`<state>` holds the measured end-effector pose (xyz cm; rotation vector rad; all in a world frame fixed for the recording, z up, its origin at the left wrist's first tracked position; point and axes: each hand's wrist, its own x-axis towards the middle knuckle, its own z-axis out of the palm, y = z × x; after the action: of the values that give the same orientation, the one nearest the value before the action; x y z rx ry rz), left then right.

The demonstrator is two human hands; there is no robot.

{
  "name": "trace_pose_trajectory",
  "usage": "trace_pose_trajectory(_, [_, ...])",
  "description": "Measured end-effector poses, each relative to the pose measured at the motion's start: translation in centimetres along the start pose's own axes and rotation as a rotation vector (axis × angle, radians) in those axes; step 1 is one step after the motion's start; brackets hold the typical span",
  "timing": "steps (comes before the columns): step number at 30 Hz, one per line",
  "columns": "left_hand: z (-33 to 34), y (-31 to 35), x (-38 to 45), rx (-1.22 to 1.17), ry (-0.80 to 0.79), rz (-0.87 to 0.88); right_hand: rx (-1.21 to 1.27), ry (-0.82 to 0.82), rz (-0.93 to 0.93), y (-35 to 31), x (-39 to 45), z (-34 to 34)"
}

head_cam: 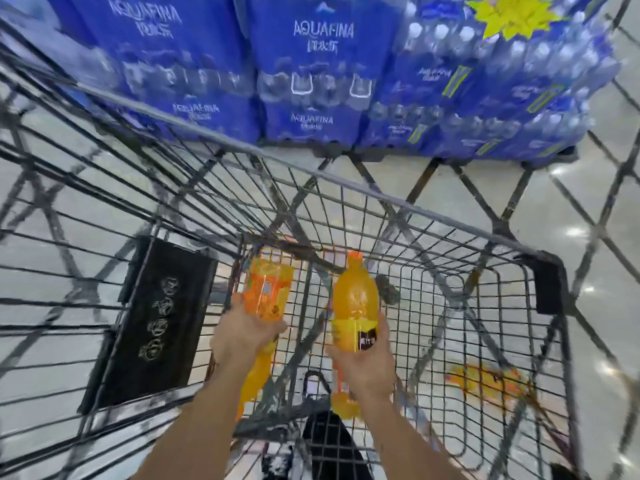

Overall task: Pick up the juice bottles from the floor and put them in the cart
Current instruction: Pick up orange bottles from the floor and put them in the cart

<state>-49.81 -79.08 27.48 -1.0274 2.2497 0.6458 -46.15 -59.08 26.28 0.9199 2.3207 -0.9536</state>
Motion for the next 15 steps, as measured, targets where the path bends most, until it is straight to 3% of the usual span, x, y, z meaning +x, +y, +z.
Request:
trace_pose_trajectory(6, [2.1, -1.1, 3.6, 0.007, -0.03, -0.053, 0.084, -0.028, 0.134, 1.1, 2.0, 1.5])
trace_pose_trajectory(15, [3.3, -1.6, 5.7, 0.007, -0.069, -0.042, -0.024, -0.11, 0.126, 1.5, 2.6, 2.1])
